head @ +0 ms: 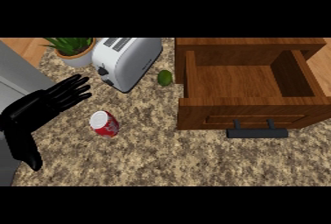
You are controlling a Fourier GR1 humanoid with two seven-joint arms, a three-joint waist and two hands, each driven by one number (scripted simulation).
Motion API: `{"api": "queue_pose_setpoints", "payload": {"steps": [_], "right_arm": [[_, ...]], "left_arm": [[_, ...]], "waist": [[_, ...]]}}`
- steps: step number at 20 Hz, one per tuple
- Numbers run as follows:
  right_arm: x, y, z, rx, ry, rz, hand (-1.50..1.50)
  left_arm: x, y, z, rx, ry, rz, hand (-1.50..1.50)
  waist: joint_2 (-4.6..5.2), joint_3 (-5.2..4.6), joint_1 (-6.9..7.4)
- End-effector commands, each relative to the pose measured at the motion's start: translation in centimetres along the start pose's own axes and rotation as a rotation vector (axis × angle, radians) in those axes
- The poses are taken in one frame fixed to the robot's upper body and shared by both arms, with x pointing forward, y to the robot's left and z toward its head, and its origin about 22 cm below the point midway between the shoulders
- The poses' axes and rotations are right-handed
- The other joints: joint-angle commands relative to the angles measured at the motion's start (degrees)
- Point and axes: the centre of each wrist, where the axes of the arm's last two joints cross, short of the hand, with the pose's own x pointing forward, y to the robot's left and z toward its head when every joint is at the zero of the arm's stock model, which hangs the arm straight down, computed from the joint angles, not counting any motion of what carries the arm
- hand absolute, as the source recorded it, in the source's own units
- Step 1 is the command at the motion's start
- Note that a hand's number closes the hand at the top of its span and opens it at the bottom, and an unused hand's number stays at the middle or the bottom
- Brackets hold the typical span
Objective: Pick up the can, place it into the drawer and close the drawer
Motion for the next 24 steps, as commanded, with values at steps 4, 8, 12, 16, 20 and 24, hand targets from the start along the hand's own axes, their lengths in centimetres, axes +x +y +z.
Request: {"api": "queue_pose_setpoints", "payload": {"steps": [4, 8, 12, 16, 20, 24], "right_arm": [[1.4, 1.6, 0.9, 0.005, 0.004, -0.013, -1.5], [0.3, -1.7, -0.3, 0.014, -0.005, 0.007, -1.5], [0.0, -0.6, 0.5, -0.005, -0.016, -0.026, -1.5], [1.4, -1.1, 1.7, 0.019, -0.005, -0.013, -1.5], [-0.5, -1.5, 1.4, 0.01, -0.006, -0.008, -1.5], [0.6, -0.5, 1.5, 0.021, -0.009, -0.015, -1.5]], "left_arm": [[-3.1, 1.6, -1.1, 0.034, 0.012, -0.013, -1.5], [-5.9, 0.3, -2.0, 0.055, 0.04, -0.027, -1.5], [-7.9, 1.7, -1.1, 0.102, 0.01, -0.042, -1.5], [-8.7, 3.3, -1.6, 0.158, 0.024, -0.071, -1.5], [-10.6, 3.9, -2.1, 0.166, 0.043, -0.055, -1.5], [-11.0, 5.5, -0.2, 0.186, 0.057, -0.051, -1.5]], "waist": [[0.1, -0.05, -0.28], [0.06, -0.02, 0.0], [0.09, -0.04, -0.15], [0.22, -0.09, -0.9], [0.27, -0.07, -0.9], [0.32, -0.09, -0.91]]}}
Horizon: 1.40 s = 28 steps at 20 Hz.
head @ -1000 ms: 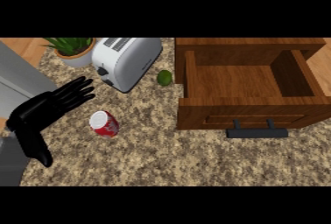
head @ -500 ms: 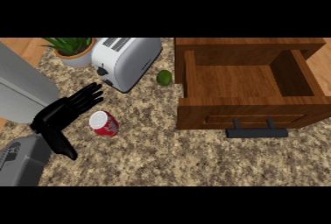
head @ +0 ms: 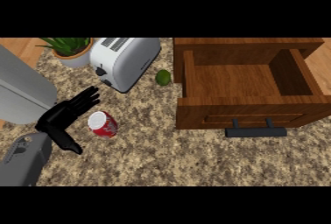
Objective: Pick up the can, place it into the drawer and close the drawer
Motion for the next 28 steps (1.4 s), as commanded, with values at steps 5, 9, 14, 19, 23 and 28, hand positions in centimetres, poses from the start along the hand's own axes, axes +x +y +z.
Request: {"api": "queue_pose_setpoints", "payload": {"steps": [5, 9, 14, 19, 23, 28], "right_arm": [[0.0, -1.1, 0.6, 0.002, -0.003, 0.008, -1.5], [0.1, -0.3, 0.4, 0.009, 0.001, 0.003, -1.5], [2.2, -1.5, 0.6, 0.005, -0.003, 0.006, -1.5], [1.3, 0.5, 0.5, 0.02, -0.011, -0.019, -1.5], [1.7, -0.7, 0.3, 0.026, -0.001, -0.006, -1.5], [0.1, -0.8, 1.5, 0.031, 0.014, -0.017, -1.5]], "left_arm": [[-3.6, 0.2, 1.3, -0.02, 0.024, 0.007, -1.5], [-4.9, 0.4, 2.1, -0.01, 0.038, 0.047, -1.5], [-4.9, -0.1, 0.8, -0.018, 0.043, 0.078, -1.5], [-5.3, -2.1, -2.1, -0.029, 0.048, 0.091, -1.5], [-5.9, -3.1, -2.9, -0.002, 0.056, 0.125, -1.5], [-6.6, -4.1, -3.5, -0.053, 0.053, 0.205, 1.5]], "waist": [[0.02, -0.01, 0.03], [0.22, -0.07, -0.34], [0.29, -0.13, -0.97], [0.28, -0.09, -0.78], [0.38, -0.11, -1.09], [0.32, -0.06, -1.0]]}}
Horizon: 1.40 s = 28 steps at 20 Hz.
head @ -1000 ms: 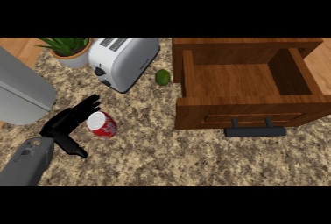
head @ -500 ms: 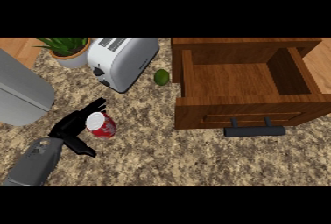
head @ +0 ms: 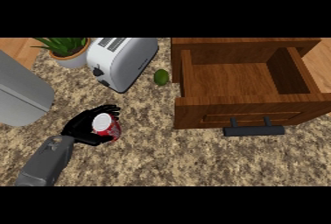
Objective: Pick up the can, place it into the drawer and close the drawer
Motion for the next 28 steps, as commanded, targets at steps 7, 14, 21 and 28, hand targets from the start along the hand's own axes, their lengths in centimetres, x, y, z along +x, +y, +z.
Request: {"api": "queue_pose_setpoints", "payload": {"steps": [7, 14, 21, 28], "right_arm": [[0.4, 0.1, 0.3, -0.01, 0.006, -0.008, -1.5], [0.7, -0.1, 1.0, -0.055, 0.003, -0.008, -1.5], [1.7, 1.0, 1.5, -0.073, 0.012, -0.005, -1.5], [2.1, 1.1, 2.4, -0.061, 0.014, -0.022, -1.5]], "left_arm": [[1.4, -0.5, -1.5, -0.267, -0.099, 0.12, 1.5], [-0.2, -3.2, -2.9, 0.082, -0.261, 0.19, 1.5], [1.0, -5.3, -5.1, 0.503, -0.405, 0.268, 1.5], [8.6, -8.2, -7.8, 0.482, -0.511, 0.172, 1.5]], "waist": [[-0.09, -0.01, 0.26], [-0.8, 0.16, 2.21], [-1.29, 0.29, 3.09], [-1.42, 0.29, 2.68]]}}
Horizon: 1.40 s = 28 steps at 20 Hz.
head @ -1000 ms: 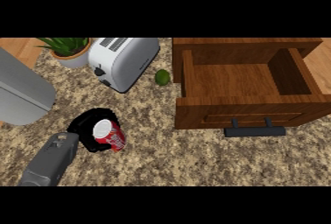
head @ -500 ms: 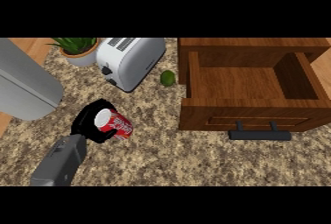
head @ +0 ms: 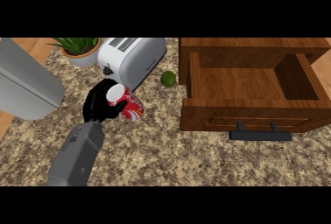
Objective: Pick up the can, place it into the drawer and close the drawer
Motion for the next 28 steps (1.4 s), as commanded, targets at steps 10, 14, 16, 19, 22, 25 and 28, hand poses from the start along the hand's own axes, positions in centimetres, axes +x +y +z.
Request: {"api": "queue_pose_setpoints", "payload": {"steps": [10, 14, 16, 19, 22, 25, 28], "right_arm": [[0.3, 0.2, 0.0, 0.016, -0.001, -0.009, -1.5], [0.0, 0.8, -0.1, 0.002, 0.002, -0.01, -1.5], [-0.5, 0.0, -1.3, 0.007, -0.03, -0.018, -1.5], [-0.4, 0.7, -0.1, 0.001, -0.021, -0.022, -1.5], [1.6, 3.2, -0.6, 0.012, -0.011, -0.028, -1.5], [0.3, 1.2, -0.3, 0.004, -0.014, -0.014, -1.5], [-0.1, 1.5, -0.2, 0.026, -0.005, -0.039, -1.5]], "left_arm": [[11.8, -9.3, -1.3, -0.008, -0.067, -0.075, 1.5], [14.7, -12.7, -1.4, -0.017, -0.094, -0.095, 1.5], [13.1, -14.2, -2.0, -0.043, -0.087, -0.109, 1.5], [14.9, -16.0, -2.1, -0.016, -0.113, -0.108, 1.5], [15.9, -18.7, -2.8, -0.035, -0.099, -0.119, 1.5], [18.1, -20.4, -4.5, -0.039, -0.105, -0.113, 1.5], [16.6, -22.8, -4.0, -0.049, -0.093, -0.133, 1.5]], "waist": [[0.38, -0.07, -0.71], [0.5, -0.07, -1.06], [0.7, -0.1, -1.39], [0.64, -0.09, -1.57], [0.71, -0.11, -1.8], [0.73, -0.09, -1.9], [0.73, -0.09, -2.28]]}}
